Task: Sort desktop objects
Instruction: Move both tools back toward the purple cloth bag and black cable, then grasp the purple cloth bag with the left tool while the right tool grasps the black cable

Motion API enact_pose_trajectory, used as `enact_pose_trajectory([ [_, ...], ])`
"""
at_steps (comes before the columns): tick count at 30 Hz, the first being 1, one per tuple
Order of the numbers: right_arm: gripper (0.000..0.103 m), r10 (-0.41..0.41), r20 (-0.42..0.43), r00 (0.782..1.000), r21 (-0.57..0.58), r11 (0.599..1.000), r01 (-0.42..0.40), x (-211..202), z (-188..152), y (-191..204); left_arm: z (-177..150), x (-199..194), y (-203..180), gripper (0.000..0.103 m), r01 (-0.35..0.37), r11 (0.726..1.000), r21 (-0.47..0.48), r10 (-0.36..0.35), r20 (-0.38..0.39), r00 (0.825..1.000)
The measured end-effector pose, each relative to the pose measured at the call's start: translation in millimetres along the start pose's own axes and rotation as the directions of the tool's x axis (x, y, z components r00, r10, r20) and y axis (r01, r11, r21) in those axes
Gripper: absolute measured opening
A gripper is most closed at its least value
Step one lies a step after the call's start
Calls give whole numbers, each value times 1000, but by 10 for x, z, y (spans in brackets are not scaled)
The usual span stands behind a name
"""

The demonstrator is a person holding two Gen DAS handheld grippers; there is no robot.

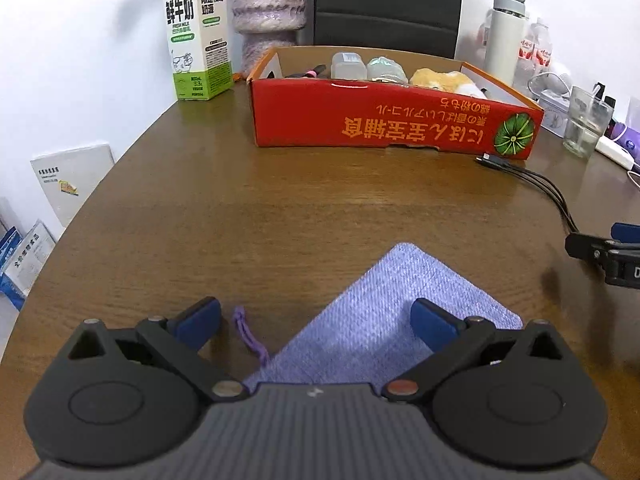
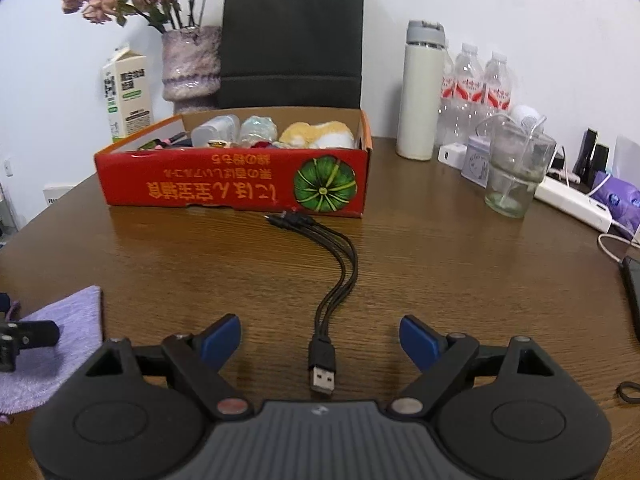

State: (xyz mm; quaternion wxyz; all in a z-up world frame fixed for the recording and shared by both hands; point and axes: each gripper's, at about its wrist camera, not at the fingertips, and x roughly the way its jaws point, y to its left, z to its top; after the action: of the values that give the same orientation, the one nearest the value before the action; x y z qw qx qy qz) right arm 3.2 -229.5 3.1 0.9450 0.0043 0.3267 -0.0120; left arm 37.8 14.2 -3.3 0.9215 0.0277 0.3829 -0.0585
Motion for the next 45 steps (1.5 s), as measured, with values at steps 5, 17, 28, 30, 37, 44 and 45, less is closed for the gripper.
enact_pose_trajectory([
  [5, 86, 12, -10, 1000, 7, 1000, -12, 167, 76, -7, 82, 79, 15, 103, 2, 1000, -1, -2, -6, 1000],
  [17, 71, 53, -21, 998, 0, 999, -53, 328, 140, 36, 106, 50, -57, 55, -15, 999, -30, 16, 54, 998],
  [28, 63, 71, 19, 997, 52, 996, -72, 261, 127, -73, 44, -5, 67, 103, 33, 997, -70, -31, 24, 999],
  [30, 63, 57, 33, 998, 57, 997, -59, 231, 162, -111, 32, 29, 24, 103, 32, 998, -51, -31, 23, 999],
  [37, 52, -46, -8, 999, 36, 998, 47, 531, 357, -264, 62, -42, -299, 7, 48, 999, 14, -49, 17, 999],
  [44, 5, 22, -19, 1000, -28, 999, -23, 692, 408, -23, 108, -153, -261, 5, 51, 998, -36, -49, 64, 997],
  [45, 3, 27, -23, 999, -46, 999, -28, 668, 399, 39, 142, -205, -225, 5, 54, 997, -49, -50, 80, 996],
])
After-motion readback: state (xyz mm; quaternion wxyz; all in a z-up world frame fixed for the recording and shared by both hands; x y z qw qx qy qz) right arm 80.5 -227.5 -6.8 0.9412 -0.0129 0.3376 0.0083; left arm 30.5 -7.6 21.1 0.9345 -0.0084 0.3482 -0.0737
